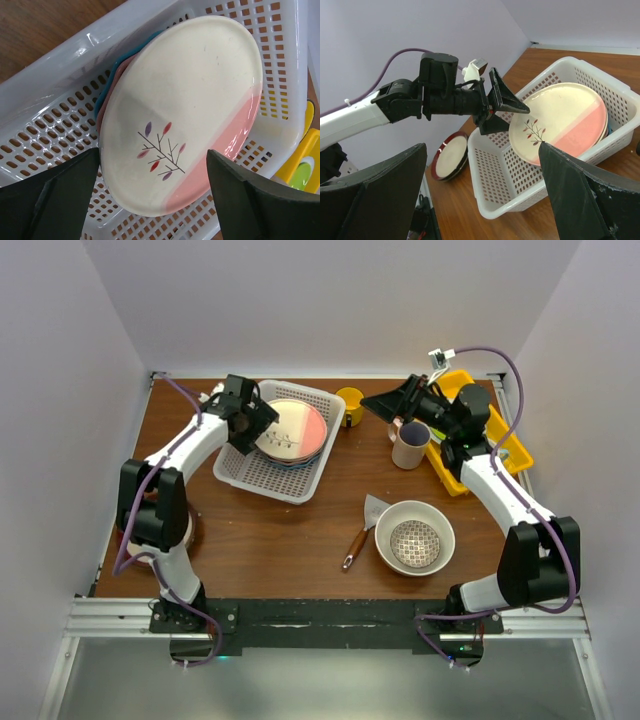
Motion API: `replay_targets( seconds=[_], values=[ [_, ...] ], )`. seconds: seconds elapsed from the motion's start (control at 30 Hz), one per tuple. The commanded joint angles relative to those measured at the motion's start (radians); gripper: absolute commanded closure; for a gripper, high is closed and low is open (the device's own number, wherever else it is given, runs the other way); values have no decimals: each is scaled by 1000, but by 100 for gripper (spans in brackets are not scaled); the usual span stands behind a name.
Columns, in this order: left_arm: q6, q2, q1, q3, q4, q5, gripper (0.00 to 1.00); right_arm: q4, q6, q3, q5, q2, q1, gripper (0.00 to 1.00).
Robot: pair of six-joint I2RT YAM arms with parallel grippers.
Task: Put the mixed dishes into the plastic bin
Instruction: Place the plate in the plastic bin.
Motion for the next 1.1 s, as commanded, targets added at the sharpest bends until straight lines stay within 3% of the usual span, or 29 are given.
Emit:
replay_targets(
  seconds=[0.0,0.4,0.73,0.9,1.07],
  values=[
    [45,-10,-9,30,56,16,8,57,8,-2,-15,-46,-10,2],
    [166,-237,-9,-172,107,-41,5,71,15,-9,-23,-60,-16,2],
    [358,-547,17,-350,101,-276,0,83,23,-15,-32,-66,-22,2],
    [451,-702,98,-491,107,-341,0,92,31,-17,-38,-69,-20,2],
    [548,-860,198,-615,145,-285,0,100,35,-20,-41,-67,-20,2]
  ],
)
